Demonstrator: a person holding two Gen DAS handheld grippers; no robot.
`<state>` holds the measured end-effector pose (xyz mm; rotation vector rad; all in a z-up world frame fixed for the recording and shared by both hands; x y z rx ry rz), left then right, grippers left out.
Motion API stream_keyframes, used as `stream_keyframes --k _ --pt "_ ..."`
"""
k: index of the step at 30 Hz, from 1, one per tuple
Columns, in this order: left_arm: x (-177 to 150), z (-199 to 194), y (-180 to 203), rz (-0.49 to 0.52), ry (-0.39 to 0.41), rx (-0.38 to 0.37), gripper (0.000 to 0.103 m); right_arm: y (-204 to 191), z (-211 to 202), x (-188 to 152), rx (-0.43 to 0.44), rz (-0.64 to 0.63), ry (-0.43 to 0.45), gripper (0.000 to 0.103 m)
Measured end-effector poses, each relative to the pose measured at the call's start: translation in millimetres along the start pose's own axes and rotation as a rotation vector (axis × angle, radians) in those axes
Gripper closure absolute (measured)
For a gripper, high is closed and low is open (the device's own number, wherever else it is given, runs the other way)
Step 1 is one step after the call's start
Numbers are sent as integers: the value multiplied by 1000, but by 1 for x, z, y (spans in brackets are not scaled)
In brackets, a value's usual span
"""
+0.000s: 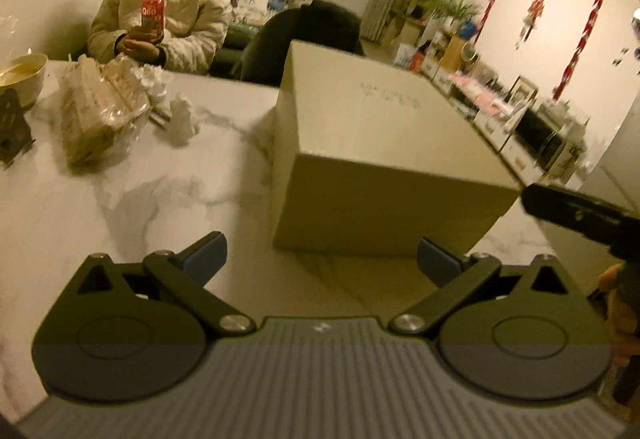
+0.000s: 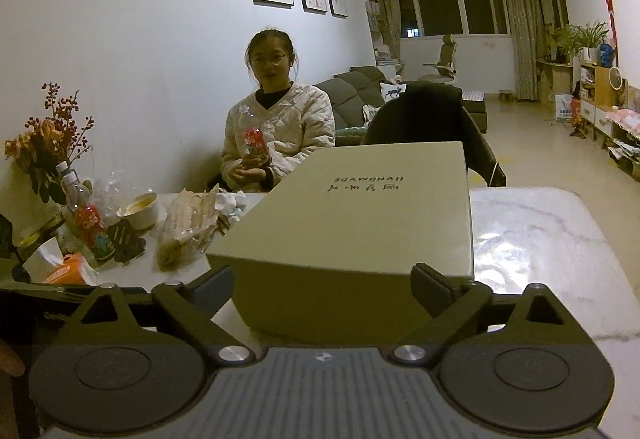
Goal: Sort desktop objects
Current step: 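Open both grippers and pull them back from the lidded box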
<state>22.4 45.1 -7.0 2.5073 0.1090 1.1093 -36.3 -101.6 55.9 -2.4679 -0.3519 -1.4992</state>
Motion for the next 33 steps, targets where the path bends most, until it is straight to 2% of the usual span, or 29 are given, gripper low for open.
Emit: stream_keyframes --k 3,10,14,18,27,33 --pt "-3 2 3 18 -44 65 0 -2 -7 -2 -16 -4 0 2" --pt "-20 1 13 56 -88 139 0 -4 -13 -11 -47 1 -22 1" --pt "-28 2 18 63 -101 181 0 -3 -11 -17 -62 11 -50 1" --pt "-34 5 23 56 -112 262 0 -3 -13 -24 -94 13 -74 1" --pt "-45 9 27 13 -103 314 0 -2 -16 -43 -145 18 -115 1" --pt "-48 12 29 8 -100 331 0 3 -10 -52 -144 56 -139 1"
Point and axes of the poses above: each gripper's, at about its wrist camera, not at the fingertips, and z roughly the way its jaws point, y to its right, x to its top, the point moved 3 cm from there along z, roughly the way its jaws point, and after that the axes turned 9 degrees about -z, right-handed, at the moved point
